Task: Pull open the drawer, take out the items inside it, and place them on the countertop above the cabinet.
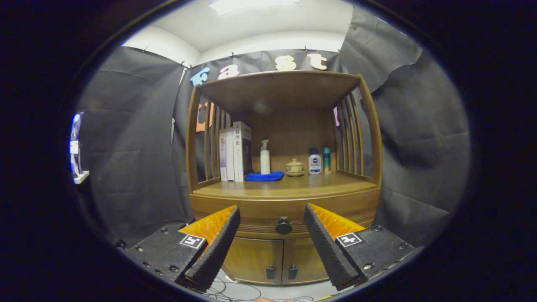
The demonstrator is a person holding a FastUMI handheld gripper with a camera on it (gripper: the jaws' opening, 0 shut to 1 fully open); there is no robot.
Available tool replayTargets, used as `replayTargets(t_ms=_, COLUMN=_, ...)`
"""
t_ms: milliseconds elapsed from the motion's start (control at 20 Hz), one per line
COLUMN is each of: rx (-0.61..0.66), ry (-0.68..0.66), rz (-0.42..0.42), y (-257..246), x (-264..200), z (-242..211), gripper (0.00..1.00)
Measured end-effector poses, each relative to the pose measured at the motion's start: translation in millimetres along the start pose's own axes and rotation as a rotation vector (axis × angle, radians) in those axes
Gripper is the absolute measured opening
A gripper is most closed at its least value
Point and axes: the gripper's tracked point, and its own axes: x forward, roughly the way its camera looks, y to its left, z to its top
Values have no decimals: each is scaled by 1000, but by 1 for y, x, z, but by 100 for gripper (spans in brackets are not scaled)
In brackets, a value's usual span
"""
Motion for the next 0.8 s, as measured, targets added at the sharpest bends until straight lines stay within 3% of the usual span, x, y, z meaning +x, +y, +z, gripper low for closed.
replayTargets(t_ms=300, rx=-15, ry=65, rz=-4, y=1, x=64, z=-27, gripper=99)
replayTargets(t_ms=800, rx=7, ry=140, rz=-34, y=-9, x=116, z=-67, gripper=97)
